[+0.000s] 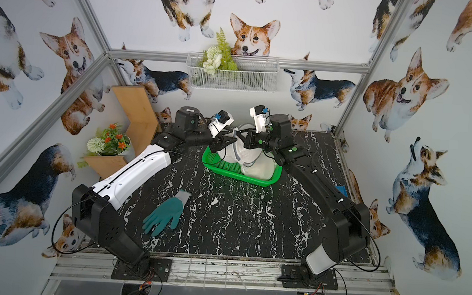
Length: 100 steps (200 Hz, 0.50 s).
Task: Turn the laundry bag inside out
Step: Zip the zipper on the laundry bag.
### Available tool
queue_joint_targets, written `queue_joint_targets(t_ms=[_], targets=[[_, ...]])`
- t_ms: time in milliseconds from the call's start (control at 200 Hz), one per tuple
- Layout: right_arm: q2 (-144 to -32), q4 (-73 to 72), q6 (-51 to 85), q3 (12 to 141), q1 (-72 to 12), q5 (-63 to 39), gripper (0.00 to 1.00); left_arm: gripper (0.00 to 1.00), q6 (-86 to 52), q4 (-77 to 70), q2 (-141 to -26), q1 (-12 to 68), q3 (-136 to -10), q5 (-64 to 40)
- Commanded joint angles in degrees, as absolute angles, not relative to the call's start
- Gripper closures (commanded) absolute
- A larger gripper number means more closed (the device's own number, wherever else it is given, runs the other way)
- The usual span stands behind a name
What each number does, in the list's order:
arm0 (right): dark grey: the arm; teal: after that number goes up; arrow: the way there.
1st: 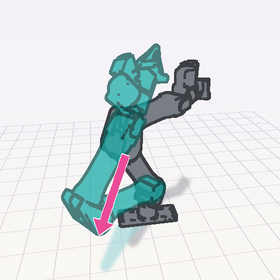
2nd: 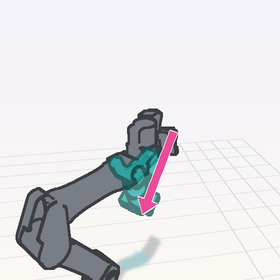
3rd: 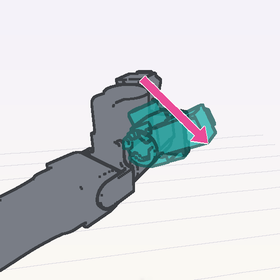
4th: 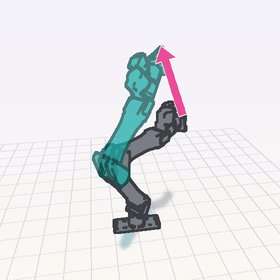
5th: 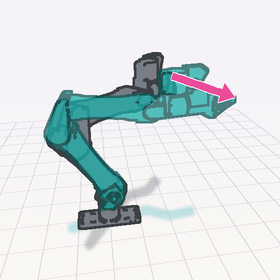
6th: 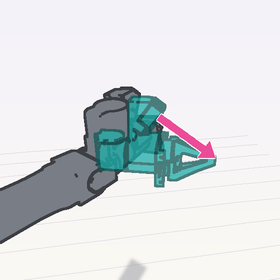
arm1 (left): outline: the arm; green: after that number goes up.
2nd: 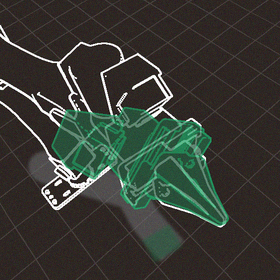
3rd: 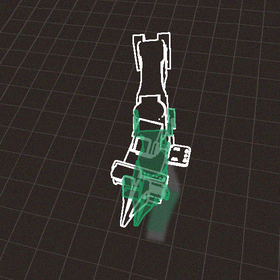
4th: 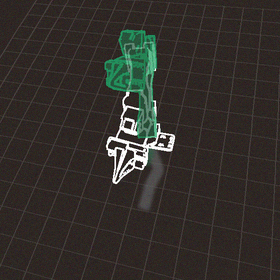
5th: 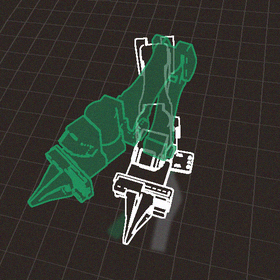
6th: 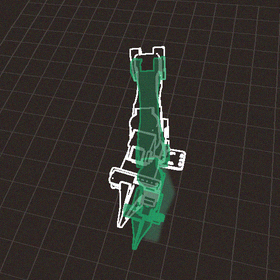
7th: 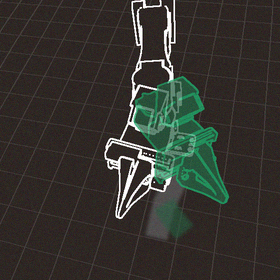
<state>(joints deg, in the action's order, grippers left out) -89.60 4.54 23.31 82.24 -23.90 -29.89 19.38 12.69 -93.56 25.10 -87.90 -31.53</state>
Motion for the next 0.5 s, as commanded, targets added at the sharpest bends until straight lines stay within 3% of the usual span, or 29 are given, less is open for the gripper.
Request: queue_joint_targets(t_ms=[0, 280, 495], targets=[[-89.1, 2.0, 22.5, 83.0, -24.0, -30.8, 1.00, 0.61, 19.9, 14.3, -93.8, 25.2, -88.5, -29.5], [-89.2, 1.5, 22.0, 83.4, -24.2, -32.5, 1.00, 0.66, 19.9, 13.9, -94.1, 25.4, -88.5, -25.3], [-89.3, 2.4, 21.5, 84.4, -24.0, -31.7, 1.00, 0.96, 20.0, 11.6, -94.0, 25.4, -88.1, -25.5]])
